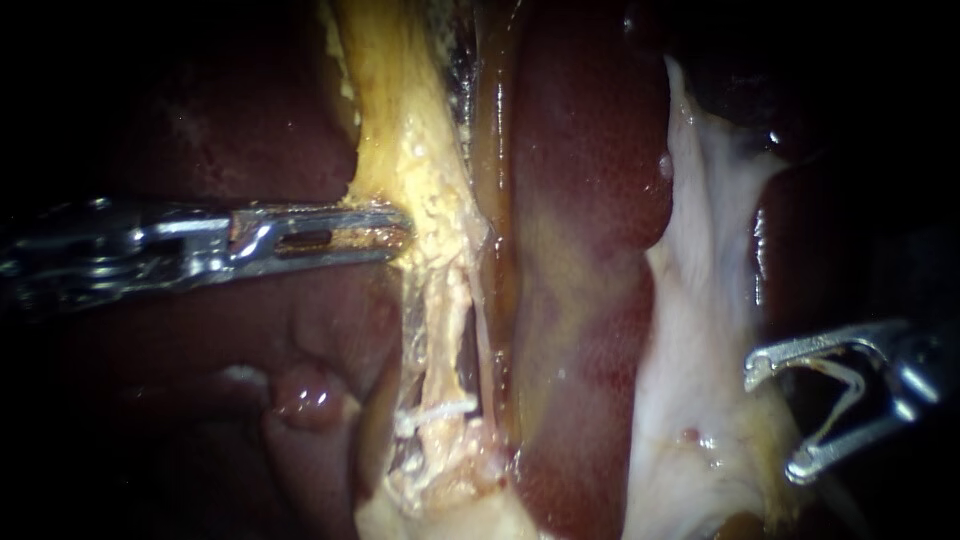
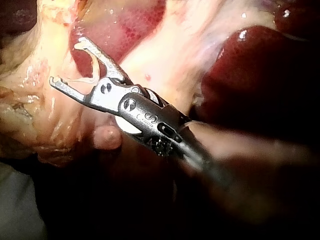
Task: Clipping second clip left tube
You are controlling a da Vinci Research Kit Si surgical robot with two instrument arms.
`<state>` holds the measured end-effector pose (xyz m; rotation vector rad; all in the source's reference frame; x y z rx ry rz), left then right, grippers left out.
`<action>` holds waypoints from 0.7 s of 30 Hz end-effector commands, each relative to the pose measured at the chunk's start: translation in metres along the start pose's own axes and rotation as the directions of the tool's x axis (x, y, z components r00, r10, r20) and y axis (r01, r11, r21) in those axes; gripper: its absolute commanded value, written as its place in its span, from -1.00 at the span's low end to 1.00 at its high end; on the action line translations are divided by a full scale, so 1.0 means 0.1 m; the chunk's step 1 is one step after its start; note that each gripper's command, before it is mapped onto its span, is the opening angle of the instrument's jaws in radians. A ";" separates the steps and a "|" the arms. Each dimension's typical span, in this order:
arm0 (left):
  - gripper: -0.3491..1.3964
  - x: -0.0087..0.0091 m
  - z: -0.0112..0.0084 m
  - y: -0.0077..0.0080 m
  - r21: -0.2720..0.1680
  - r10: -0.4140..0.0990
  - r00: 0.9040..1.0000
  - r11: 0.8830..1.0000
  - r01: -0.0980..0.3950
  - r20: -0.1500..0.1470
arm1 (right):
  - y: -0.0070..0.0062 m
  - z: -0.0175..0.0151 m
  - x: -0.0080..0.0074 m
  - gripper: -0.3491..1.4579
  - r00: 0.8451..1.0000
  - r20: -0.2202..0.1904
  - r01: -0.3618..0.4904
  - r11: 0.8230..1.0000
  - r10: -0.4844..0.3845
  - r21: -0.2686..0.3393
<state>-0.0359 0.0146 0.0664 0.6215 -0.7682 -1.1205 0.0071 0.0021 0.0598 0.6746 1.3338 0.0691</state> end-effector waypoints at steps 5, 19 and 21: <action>-1.00 0.000 -0.001 0.000 0.001 0.001 1.000 1.000 -0.001 -0.001 | 0.000 0.001 0.000 0.04 1.000 0.000 0.000 1.000 0.000 0.000; -1.00 -0.007 -0.066 -0.015 -0.005 -0.007 1.000 1.000 0.007 0.001 | 0.019 0.033 -0.006 0.04 0.996 -0.005 -0.089 0.996 0.089 -0.021; -1.00 -0.009 -0.076 -0.022 -0.001 -0.010 1.000 1.000 0.011 0.011 | 0.024 0.042 -0.010 0.04 0.992 -0.008 -0.129 0.991 0.128 -0.026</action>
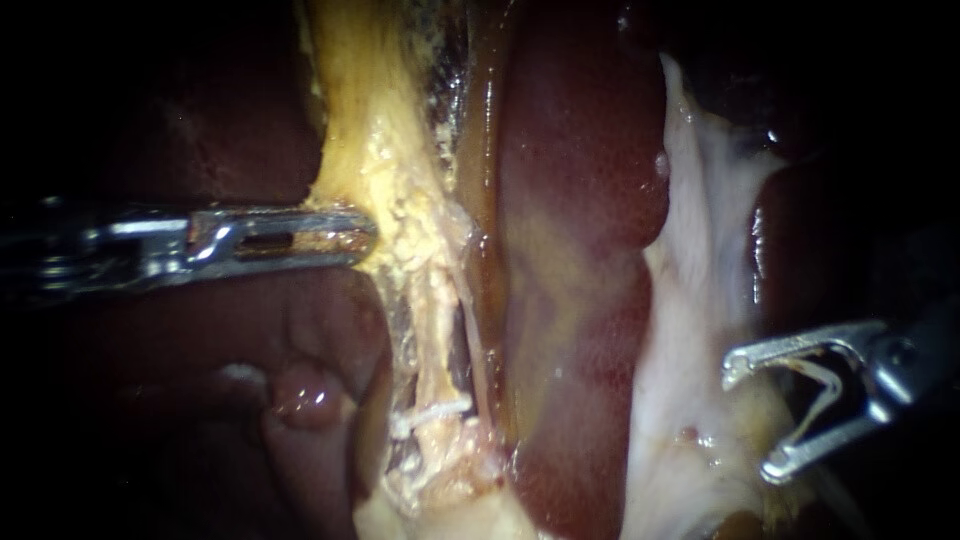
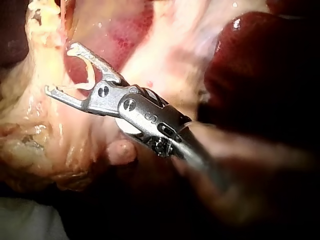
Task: Clipping second clip left tube
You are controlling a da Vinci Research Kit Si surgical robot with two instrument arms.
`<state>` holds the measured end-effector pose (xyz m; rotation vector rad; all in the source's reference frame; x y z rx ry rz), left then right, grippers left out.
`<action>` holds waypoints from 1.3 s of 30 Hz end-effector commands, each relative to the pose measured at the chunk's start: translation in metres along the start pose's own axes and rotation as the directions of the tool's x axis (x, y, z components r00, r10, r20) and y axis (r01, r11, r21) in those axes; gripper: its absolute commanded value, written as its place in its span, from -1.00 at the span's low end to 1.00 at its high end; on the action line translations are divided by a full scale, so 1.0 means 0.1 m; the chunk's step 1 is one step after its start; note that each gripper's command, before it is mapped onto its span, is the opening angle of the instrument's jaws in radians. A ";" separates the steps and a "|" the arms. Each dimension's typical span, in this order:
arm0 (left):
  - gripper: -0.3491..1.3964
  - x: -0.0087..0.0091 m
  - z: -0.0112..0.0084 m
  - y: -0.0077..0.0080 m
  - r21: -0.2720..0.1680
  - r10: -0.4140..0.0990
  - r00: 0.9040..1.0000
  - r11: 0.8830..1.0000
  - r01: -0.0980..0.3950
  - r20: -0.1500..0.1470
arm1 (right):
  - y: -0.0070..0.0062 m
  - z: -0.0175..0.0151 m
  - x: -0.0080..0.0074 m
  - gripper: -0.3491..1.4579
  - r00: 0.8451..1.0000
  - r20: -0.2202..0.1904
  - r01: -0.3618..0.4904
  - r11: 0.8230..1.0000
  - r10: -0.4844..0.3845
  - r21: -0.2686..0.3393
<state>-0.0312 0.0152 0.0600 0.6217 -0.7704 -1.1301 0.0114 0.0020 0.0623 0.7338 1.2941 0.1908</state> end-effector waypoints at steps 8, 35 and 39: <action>-1.00 -0.008 -0.023 -0.014 -0.002 -0.005 1.000 1.000 0.005 0.025 | 0.023 0.043 -0.018 0.03 0.992 0.053 -0.115 0.993 0.116 -0.013; -1.00 -0.007 -0.033 -0.020 -0.004 0.004 1.000 1.000 -0.004 0.029 | 0.106 0.184 -0.039 0.01 0.970 0.071 -0.235 0.972 0.234 -0.001; -1.00 -0.007 -0.034 -0.022 -0.005 0.003 1.000 1.000 -0.003 0.029 | 0.117 0.188 -0.042 0.01 0.969 0.076 -0.236 0.972 0.235 -0.007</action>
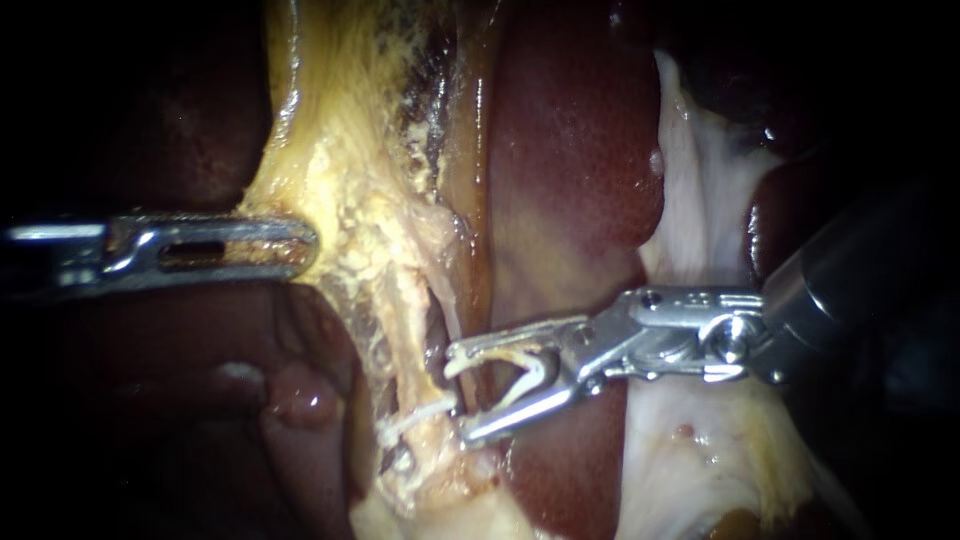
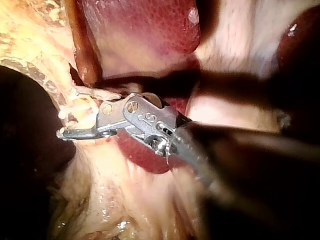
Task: Clipping second clip left tube
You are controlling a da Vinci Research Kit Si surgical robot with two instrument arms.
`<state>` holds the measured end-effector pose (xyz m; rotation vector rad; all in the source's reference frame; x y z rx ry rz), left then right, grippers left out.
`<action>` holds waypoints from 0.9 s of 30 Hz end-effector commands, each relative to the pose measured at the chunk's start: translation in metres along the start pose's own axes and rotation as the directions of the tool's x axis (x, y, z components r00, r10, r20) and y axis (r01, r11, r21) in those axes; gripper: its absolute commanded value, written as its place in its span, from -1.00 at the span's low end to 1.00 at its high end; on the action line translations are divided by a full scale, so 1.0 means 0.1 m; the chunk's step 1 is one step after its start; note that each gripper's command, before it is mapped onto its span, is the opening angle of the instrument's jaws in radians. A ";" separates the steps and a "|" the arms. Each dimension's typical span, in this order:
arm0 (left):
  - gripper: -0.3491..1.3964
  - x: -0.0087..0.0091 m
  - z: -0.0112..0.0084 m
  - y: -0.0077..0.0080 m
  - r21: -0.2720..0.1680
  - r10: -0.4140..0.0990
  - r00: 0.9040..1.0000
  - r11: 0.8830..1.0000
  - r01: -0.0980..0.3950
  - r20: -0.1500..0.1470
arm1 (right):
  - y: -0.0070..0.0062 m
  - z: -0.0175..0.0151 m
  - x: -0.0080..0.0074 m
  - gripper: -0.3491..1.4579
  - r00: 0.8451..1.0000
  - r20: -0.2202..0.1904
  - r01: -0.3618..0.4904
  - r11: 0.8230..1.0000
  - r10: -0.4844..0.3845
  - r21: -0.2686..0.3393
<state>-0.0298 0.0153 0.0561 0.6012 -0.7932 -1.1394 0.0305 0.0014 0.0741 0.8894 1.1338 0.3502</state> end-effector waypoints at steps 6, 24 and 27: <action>-1.00 0.000 -0.002 -0.003 -0.001 0.005 1.000 1.000 -0.005 0.000 | 0.013 0.009 -0.006 -0.01 1.000 0.021 0.001 1.000 -0.001 -0.012; -1.00 0.000 -0.003 -0.006 0.000 0.004 1.000 1.000 -0.004 0.003 | 0.030 0.040 -0.022 0.00 0.999 0.045 0.006 1.000 -0.006 0.005; -1.00 0.000 -0.003 -0.006 0.000 0.004 1.000 1.000 -0.004 0.003 | 0.028 0.044 -0.023 0.00 0.999 0.035 0.002 0.999 -0.003 0.033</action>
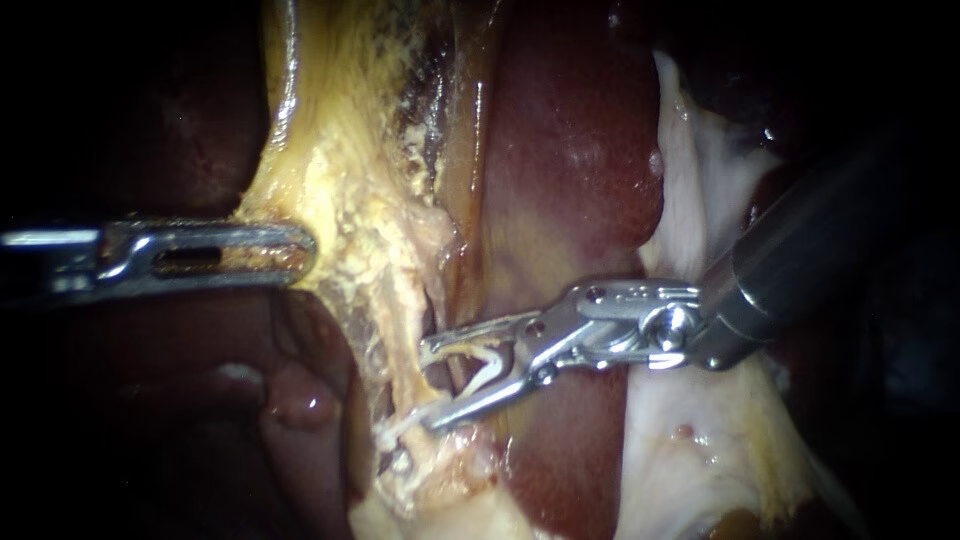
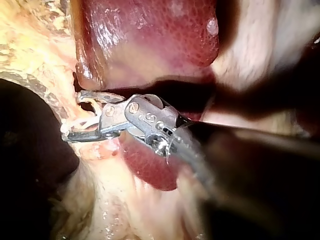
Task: Clipping second clip left tube
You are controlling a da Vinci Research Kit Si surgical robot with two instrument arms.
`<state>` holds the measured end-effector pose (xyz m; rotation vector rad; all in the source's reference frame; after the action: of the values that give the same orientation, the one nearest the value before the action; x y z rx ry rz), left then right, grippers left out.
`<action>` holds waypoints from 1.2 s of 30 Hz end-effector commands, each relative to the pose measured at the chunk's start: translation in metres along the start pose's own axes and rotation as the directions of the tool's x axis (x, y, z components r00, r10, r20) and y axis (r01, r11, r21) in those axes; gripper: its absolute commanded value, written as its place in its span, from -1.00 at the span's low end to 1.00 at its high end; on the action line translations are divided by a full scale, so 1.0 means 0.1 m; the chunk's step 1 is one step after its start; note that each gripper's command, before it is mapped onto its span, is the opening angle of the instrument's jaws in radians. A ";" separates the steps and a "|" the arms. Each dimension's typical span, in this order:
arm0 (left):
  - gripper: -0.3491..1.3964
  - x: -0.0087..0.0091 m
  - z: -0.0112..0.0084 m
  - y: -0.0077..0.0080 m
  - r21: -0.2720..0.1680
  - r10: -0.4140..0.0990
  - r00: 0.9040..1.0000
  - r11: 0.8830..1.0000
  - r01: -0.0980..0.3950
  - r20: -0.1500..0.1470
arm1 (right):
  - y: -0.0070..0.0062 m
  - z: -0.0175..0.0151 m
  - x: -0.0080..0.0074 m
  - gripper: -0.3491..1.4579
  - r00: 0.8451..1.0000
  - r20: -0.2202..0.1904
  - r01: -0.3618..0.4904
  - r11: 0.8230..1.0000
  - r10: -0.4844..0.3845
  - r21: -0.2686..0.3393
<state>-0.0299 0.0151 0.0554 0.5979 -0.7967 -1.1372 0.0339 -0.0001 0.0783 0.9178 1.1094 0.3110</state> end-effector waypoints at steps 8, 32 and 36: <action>-1.00 0.000 0.000 0.000 0.000 0.000 1.000 1.000 0.000 0.000 | -0.010 0.008 0.005 -0.04 0.999 -0.034 0.007 0.997 -0.005 0.080; -1.00 0.000 0.001 0.000 -0.001 0.000 1.000 1.000 0.000 0.000 | -0.004 0.041 0.003 -0.22 0.996 -0.086 0.018 0.990 -0.006 0.137; -1.00 0.000 0.001 0.000 -0.001 0.000 1.000 1.000 0.000 0.000 | -0.001 0.035 0.002 -1.00 0.996 -0.091 0.015 0.992 -0.004 0.123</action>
<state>-0.0300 0.0151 0.0554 0.5975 -0.7966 -1.1378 0.0370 -0.0016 0.0788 1.0137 1.2302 0.2833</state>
